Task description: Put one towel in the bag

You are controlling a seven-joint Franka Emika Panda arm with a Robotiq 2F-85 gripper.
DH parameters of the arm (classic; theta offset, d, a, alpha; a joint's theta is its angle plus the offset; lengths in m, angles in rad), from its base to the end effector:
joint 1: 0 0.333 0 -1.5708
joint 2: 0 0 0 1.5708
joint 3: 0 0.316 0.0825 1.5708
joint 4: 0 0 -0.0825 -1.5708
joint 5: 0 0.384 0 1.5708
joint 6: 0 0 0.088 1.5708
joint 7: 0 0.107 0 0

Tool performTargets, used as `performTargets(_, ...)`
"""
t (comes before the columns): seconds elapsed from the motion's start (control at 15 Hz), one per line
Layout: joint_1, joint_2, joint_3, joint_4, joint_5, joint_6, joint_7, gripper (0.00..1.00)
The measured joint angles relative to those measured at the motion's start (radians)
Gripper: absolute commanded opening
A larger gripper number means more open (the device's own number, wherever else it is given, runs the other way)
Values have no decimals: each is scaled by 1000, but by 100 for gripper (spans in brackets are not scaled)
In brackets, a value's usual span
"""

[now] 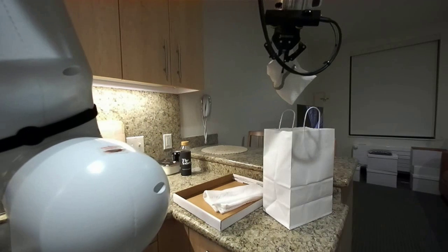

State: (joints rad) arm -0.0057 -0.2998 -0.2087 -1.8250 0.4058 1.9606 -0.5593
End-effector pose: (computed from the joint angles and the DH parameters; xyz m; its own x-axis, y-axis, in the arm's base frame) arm 0.4826 -0.0972 0.7025 0.8141 0.1643 0.5570 0.3128 -0.9322 -0.1822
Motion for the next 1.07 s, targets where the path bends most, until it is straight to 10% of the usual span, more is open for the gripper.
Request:
performTargets(0.53, 10, 153, 38, 1, 106, 390, 232, 6)
performTargets(1.07, -8, 174, 38, -65, 199, 445, 250, 6)
